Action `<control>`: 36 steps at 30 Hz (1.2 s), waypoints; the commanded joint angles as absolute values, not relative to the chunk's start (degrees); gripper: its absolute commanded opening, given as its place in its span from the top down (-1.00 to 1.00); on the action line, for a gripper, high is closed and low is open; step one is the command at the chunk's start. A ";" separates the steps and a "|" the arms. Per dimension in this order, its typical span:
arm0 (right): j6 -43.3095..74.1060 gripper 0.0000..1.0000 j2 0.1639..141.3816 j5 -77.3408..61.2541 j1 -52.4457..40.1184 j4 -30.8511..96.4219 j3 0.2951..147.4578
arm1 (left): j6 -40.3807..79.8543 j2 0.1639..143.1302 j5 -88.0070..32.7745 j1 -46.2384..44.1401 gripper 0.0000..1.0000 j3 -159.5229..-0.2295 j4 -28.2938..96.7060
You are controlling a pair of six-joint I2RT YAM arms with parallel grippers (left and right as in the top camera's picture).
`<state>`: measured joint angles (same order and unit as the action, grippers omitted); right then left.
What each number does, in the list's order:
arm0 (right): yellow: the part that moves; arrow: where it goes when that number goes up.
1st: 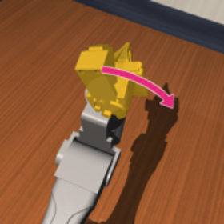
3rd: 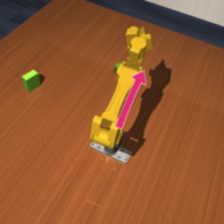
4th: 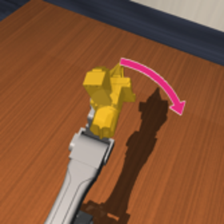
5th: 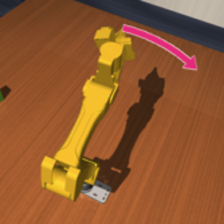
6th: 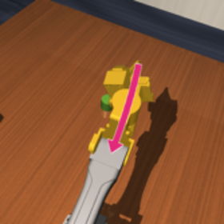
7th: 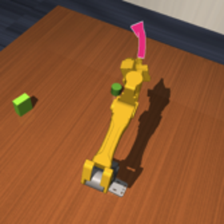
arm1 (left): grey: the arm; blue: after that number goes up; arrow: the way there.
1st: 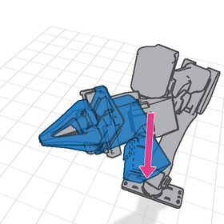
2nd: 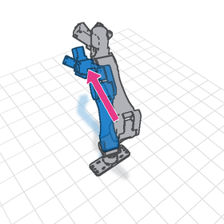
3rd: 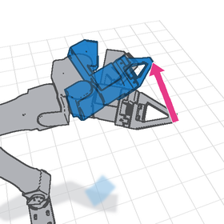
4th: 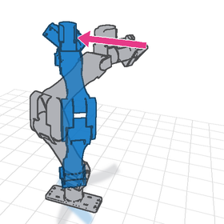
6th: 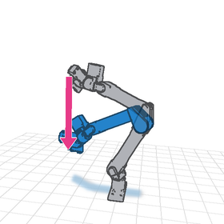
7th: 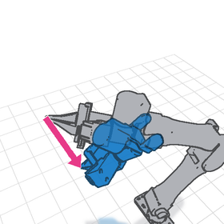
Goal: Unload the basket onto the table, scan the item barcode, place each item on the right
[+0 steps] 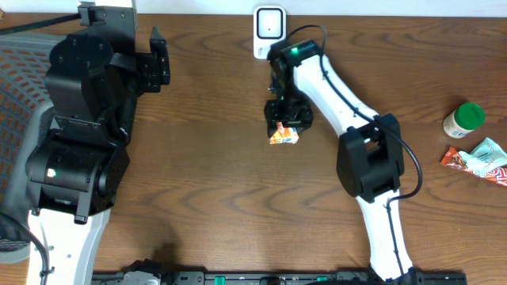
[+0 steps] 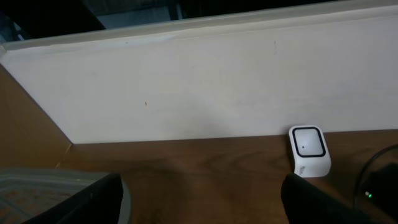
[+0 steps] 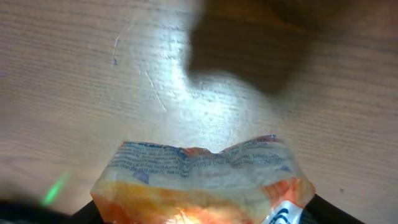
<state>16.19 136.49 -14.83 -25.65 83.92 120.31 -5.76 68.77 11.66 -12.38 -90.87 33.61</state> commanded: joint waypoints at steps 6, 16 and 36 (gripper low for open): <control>17.98 -0.19 136.75 -27.07 -23.62 88.68 119.66 | -4.84 68.05 10.90 -12.19 -0.63 -90.21 33.50; 18.44 -0.18 136.75 -30.52 -24.77 89.47 118.76 | -4.84 68.05 10.90 -12.19 -0.63 -90.21 33.50; 19.73 0.04 136.73 -28.64 -21.85 75.59 127.42 | -4.86 68.05 10.92 -12.16 -0.64 -90.21 33.54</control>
